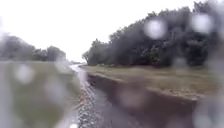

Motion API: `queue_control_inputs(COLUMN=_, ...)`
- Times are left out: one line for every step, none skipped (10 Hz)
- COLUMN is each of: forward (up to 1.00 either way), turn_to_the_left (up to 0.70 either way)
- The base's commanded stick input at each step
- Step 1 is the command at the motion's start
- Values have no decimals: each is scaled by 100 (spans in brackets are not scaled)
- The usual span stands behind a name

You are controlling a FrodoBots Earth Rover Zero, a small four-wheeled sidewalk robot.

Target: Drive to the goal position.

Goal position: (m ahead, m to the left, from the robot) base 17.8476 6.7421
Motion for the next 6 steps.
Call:
queue_control_inputs(forward=85, turn_to_the_left=0)
queue_control_inputs(forward=85, turn_to_the_left=0)
queue_control_inputs(forward=85, turn_to_the_left=0)
queue_control_inputs(forward=85, turn_to_the_left=0)
queue_control_inputs(forward=85, turn_to_the_left=0)
queue_control_inputs(forward=85, turn_to_the_left=0)
